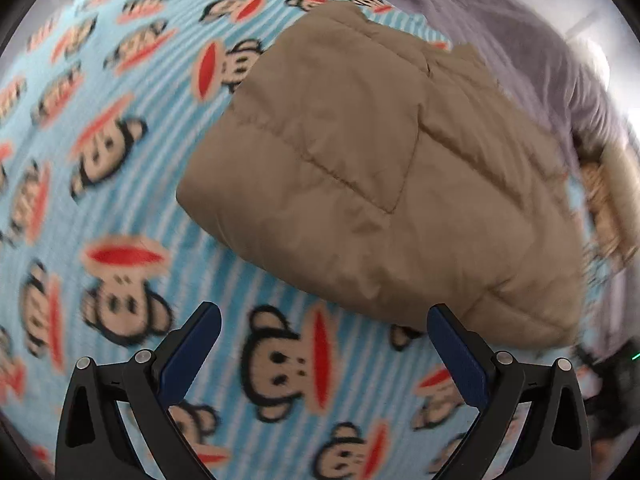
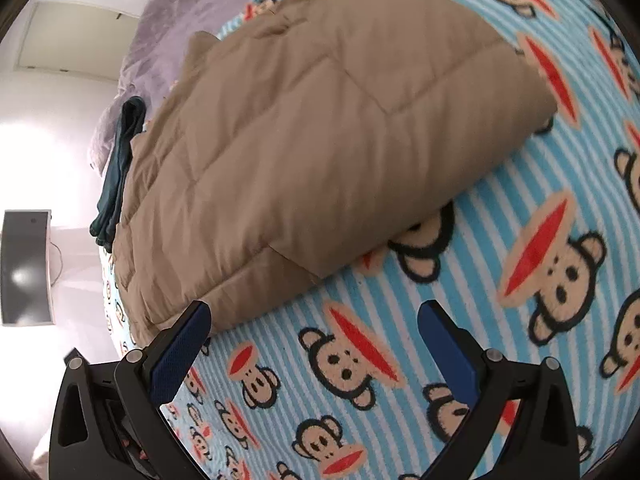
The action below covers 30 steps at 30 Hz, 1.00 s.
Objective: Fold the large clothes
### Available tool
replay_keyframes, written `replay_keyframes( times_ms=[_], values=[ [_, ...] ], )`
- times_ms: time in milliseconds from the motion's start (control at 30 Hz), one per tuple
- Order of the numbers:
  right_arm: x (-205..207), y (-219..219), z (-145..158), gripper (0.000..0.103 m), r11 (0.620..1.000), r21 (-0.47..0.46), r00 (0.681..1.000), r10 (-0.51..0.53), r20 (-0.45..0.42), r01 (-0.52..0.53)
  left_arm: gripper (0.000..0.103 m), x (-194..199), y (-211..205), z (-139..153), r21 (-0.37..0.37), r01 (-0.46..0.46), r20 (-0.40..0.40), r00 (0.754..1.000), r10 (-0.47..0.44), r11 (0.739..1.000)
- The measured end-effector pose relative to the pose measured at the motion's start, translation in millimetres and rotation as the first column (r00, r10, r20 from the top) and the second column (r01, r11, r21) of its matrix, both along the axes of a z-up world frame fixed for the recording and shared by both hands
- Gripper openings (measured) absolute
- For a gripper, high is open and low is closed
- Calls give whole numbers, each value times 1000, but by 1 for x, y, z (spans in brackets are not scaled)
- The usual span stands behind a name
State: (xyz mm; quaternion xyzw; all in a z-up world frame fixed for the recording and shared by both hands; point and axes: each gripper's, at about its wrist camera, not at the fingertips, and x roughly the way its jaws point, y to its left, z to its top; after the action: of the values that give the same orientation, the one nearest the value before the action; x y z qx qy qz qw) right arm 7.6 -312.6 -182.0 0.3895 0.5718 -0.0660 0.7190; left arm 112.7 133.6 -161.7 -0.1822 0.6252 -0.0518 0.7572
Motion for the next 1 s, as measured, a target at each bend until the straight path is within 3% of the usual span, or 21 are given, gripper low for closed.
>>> replay_keyframes(
  times_ms=[167,300,467,700,933,967,1000],
  values=[
    [-1,-16,-12,103,990,117,996,-81,34,77,103,5,18,-5,-182,-88,37,995,97,979],
    [0,-26,-24,103,970,202,987,-148,66,132,103,16,19,-14,-272,-102,50,992,120,957],
    [7,-33,-38,103,953,265,980,-177,90,147,103,28,8,-25,-287,-97,77,989,124,953],
    [19,-32,-58,103,922,358,968,-208,142,146,103,40,6,-41,-309,-157,75,979,189,938],
    [51,-27,-78,103,900,406,954,-246,169,160,102,52,-13,-52,-242,-229,90,962,257,943],
    [55,-26,-80,103,901,402,954,-248,170,163,99,53,-13,-51,-236,-250,88,957,277,939],
    [56,-26,-80,103,901,399,953,-253,167,169,77,52,-12,-49,-234,-263,91,953,290,936]
  ],
)
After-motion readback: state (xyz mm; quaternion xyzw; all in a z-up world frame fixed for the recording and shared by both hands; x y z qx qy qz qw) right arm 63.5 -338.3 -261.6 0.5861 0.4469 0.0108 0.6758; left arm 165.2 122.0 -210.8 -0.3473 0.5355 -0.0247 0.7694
